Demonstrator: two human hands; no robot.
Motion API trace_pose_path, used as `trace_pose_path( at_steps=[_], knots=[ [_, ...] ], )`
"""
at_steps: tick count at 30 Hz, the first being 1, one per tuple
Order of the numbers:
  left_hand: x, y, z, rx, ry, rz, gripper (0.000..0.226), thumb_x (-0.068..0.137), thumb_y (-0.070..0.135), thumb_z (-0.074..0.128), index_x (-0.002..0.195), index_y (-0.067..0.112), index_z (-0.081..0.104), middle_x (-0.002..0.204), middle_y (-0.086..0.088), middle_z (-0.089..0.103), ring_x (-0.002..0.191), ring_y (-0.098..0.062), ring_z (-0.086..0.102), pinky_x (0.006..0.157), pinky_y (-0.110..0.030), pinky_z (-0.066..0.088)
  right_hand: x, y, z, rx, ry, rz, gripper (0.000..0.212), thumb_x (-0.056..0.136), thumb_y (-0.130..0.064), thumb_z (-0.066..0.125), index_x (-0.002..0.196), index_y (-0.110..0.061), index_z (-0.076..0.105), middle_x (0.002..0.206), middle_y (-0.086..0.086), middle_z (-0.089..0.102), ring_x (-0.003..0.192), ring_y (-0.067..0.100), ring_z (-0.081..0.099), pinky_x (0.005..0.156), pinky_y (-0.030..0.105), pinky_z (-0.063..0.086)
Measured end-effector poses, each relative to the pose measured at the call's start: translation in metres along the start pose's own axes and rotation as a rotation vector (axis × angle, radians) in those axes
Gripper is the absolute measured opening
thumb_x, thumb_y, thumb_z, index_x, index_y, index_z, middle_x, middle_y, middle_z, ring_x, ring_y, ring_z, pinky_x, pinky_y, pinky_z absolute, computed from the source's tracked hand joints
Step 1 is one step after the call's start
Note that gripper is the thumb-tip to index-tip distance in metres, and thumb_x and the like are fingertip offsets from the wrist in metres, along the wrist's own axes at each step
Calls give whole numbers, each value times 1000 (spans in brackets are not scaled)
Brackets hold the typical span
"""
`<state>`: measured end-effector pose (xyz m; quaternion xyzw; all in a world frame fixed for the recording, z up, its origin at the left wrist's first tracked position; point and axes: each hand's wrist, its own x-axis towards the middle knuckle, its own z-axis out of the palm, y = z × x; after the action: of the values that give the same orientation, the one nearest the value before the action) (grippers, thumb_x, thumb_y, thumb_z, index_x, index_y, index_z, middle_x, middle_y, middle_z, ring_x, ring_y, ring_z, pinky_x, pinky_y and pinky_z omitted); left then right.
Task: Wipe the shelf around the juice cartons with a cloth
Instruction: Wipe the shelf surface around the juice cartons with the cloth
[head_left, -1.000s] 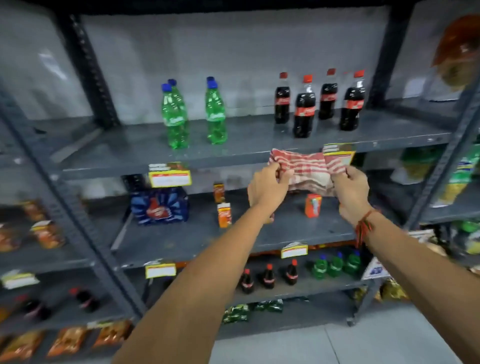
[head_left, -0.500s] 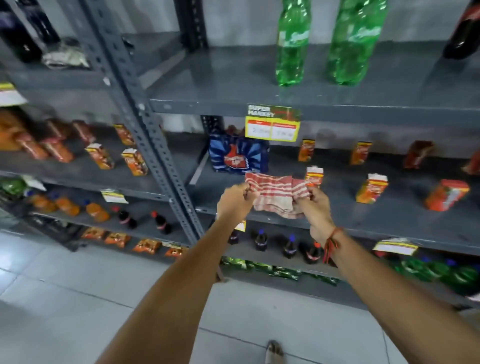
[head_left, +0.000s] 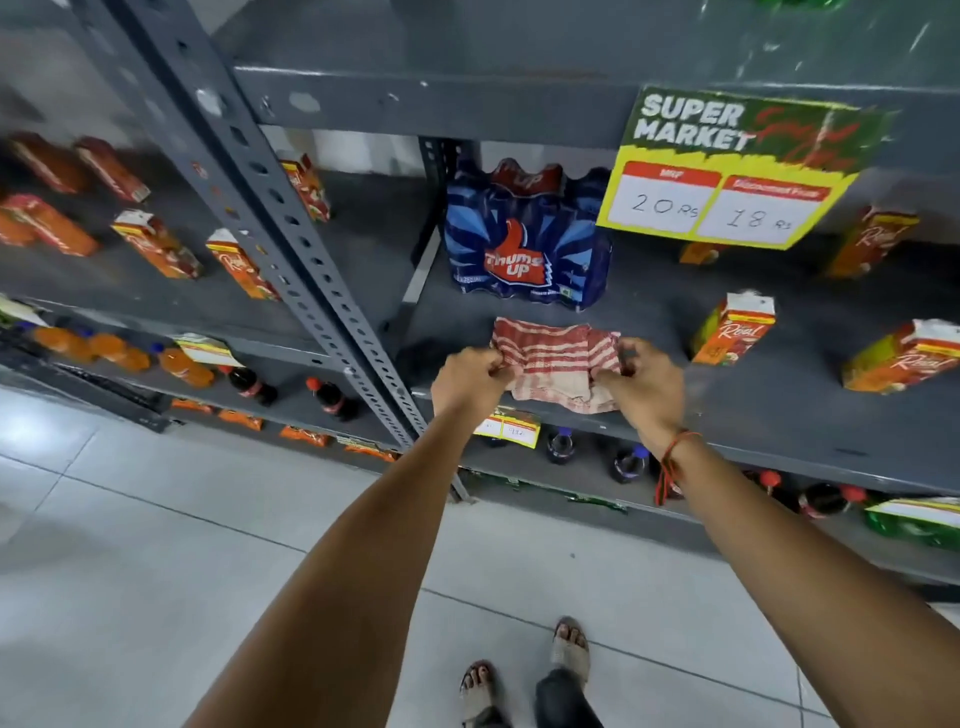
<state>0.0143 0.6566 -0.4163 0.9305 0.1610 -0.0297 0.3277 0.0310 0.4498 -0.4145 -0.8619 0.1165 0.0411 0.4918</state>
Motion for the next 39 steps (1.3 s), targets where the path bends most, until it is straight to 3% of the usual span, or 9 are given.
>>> trace_pose_path(
  at_steps=[3, 6, 11, 15, 18, 22, 30, 35, 39],
  knots=[
    [8, -9, 0, -31, 11, 31, 46, 76, 50, 69, 51, 17, 48, 47, 5, 51, 50, -16, 50, 46, -26, 30, 1, 1, 2, -94, 27, -28, 49, 73, -24, 75, 119, -16, 63, 110, 7, 76, 106, 30, 68, 91, 45, 55],
    [16, -14, -6, -67, 40, 88, 35, 70, 57, 70, 70, 22, 70, 66, 7, 71, 63, -9, 64, 55, -26, 48, -1, -7, 5, -226, 110, -82, 73, 71, -24, 74, 139, -15, 49, 129, 11, 60, 124, 34, 49, 104, 51, 42],
    [37, -21, -15, -110, 240, 116, 36, 90, 50, 51, 109, 23, 65, 101, -1, 73, 96, -23, 66, 80, -34, 52, 0, -30, 20, -481, 111, -601, 59, 79, -40, 55, 135, -22, 56, 132, 6, 56, 120, 31, 50, 95, 48, 41],
    [57, -33, -11, 231, 224, 203, 45, 99, 27, 33, 143, 16, 35, 149, -9, 40, 141, -28, 29, 116, -44, 23, 22, -34, 40, -810, -309, -827, 74, 86, -55, 56, 150, -20, 43, 160, 10, 37, 148, 33, 32, 118, 55, 32],
    [68, -50, -7, 473, 150, 263, 54, 101, 31, 22, 151, 14, 9, 162, -5, 10, 149, -19, 1, 119, -37, -7, 35, -26, 51, -938, -455, -828, 82, 86, -66, 41, 156, -26, 28, 166, 5, 23, 154, 27, 18, 125, 51, 17],
    [66, -57, -1, 437, 114, 325, 56, 101, 32, 17, 151, 13, 4, 162, -4, 3, 148, -16, -4, 120, -37, -9, 40, -17, 54, -869, -460, -823, 77, 88, -60, 38, 155, -23, 33, 163, 7, 31, 151, 26, 28, 123, 47, 27],
    [66, -56, 0, 381, 115, 293, 55, 101, 30, 18, 151, 9, 8, 162, -5, 10, 149, -14, 2, 122, -38, -3, 38, -12, 63, -561, -265, -752, 59, 90, -5, 52, 147, -21, 49, 151, 6, 52, 137, 24, 52, 112, 41, 44],
    [62, -54, -2, 345, 176, 345, 56, 101, 34, 17, 151, 8, 12, 161, -7, 14, 149, -16, 5, 122, -41, 2, 24, -23, 89, -306, -148, -653, 59, 91, -1, 54, 147, -19, 47, 146, 9, 57, 130, 26, 57, 114, 27, 37],
    [58, -56, -1, 335, 225, 393, 57, 99, 26, 24, 150, 5, 12, 160, -12, 15, 149, -20, 7, 122, -44, 4, 12, -37, 121, -375, -150, -655, 59, 96, -3, 49, 152, -19, 40, 156, 9, 45, 143, 26, 44, 118, 40, 37]
  ],
)
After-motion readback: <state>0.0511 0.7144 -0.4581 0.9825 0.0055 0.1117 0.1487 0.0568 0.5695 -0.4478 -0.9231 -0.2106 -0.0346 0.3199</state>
